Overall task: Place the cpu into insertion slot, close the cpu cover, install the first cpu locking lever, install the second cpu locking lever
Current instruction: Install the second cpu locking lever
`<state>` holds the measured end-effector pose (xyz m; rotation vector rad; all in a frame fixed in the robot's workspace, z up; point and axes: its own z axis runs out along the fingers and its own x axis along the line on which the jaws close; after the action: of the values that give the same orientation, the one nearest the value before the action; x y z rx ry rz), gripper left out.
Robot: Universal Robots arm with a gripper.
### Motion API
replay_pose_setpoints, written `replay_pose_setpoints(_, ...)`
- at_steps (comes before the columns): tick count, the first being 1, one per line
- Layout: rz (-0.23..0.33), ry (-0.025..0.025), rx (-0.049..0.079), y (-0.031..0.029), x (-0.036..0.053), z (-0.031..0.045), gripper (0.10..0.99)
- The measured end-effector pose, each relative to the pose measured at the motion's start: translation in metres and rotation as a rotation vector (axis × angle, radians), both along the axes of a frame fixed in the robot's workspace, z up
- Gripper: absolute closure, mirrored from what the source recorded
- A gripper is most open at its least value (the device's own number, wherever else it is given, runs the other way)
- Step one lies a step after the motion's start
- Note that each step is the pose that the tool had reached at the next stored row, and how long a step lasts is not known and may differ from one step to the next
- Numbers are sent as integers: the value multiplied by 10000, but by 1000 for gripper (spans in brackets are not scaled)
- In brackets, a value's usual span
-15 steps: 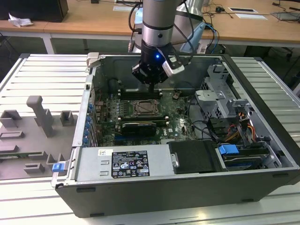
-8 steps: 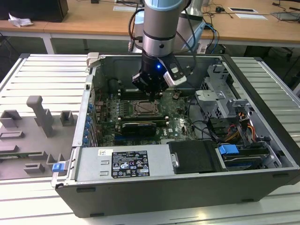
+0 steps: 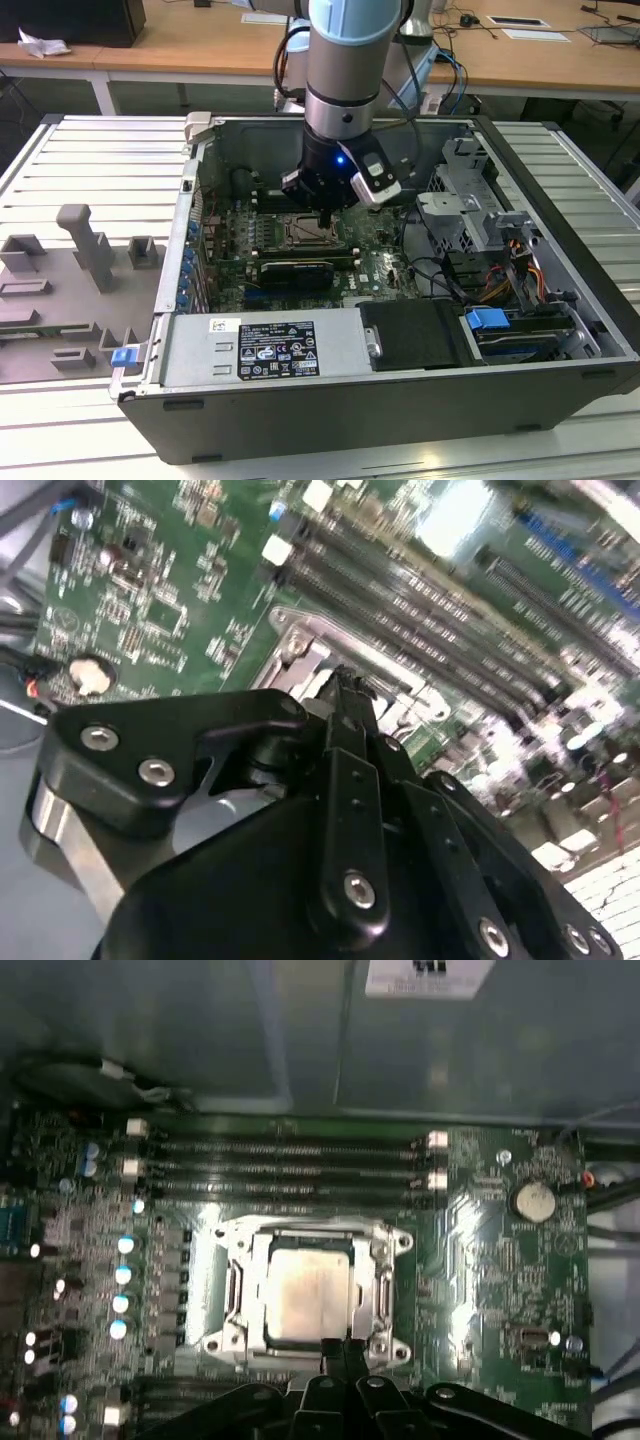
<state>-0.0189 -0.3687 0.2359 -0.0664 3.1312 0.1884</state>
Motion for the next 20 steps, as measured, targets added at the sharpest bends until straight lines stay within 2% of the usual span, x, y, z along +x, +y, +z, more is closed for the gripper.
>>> replay_pose_setpoints(1,18,0,11,-47,-15,-3,980)
replay_pose_setpoints(3,33,-5,38,-59,-85,-9,980)
replay_pose_setpoints(5,47,-26,73,-63,-249,-48,980)
replay_pose_setpoints(10,369,-46,159,-64,-306,-161,980)
replay_pose_setpoints(12,392,-73,414,-79,-315,-162,980)
replay_pose_setpoints(13,392,-109,574,-103,-320,-163,980)
replay_pose_setpoints(16,399,-151,671,-147,-321,-163,980)
replay_pose_setpoints(20,406,-171,837,-209,-324,-162,980)
